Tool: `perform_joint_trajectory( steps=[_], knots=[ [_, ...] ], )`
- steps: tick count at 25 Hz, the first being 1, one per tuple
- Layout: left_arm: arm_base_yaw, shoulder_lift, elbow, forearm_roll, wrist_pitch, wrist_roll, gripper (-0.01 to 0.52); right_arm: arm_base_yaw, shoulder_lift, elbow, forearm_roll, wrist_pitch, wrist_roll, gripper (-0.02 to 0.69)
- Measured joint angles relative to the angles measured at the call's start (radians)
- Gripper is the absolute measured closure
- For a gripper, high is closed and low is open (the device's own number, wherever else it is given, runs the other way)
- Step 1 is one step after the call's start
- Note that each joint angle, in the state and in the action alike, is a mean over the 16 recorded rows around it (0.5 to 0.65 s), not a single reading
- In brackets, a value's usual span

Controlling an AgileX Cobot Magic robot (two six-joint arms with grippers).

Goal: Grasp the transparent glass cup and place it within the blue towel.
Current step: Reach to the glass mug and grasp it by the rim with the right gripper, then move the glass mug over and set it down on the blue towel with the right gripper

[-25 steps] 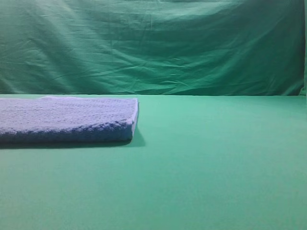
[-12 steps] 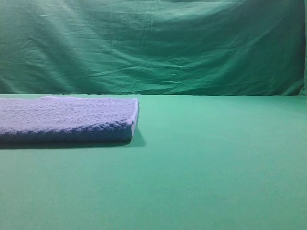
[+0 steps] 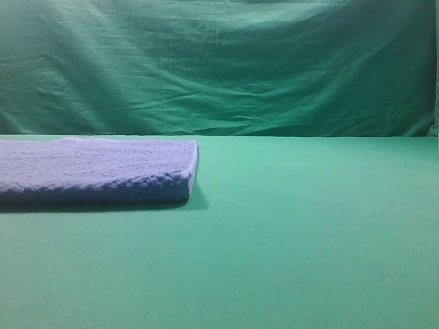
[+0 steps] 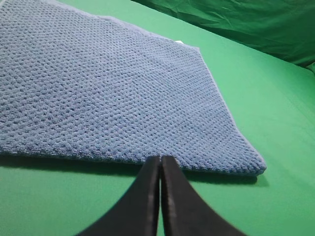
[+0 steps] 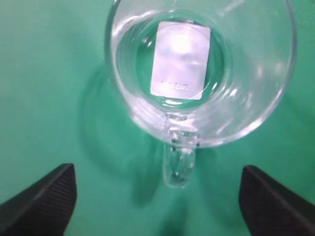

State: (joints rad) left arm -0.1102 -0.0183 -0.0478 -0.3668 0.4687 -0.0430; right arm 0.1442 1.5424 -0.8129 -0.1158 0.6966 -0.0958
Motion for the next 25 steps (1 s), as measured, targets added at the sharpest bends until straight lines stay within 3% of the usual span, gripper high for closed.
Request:
perform_joint_trajectory(
  steps=[14,25],
  knots=[
    [0.0,0.0,0.0,0.0,0.0,0.0,0.514,0.003,0.051,-0.052,-0.009,-0.001,0.009,0.521],
    [0.0,0.0,0.0,0.0,0.0,0.0,0.514,0.14,0.063,-0.274,0.033,0.077,0.0,0.548]
  ],
)
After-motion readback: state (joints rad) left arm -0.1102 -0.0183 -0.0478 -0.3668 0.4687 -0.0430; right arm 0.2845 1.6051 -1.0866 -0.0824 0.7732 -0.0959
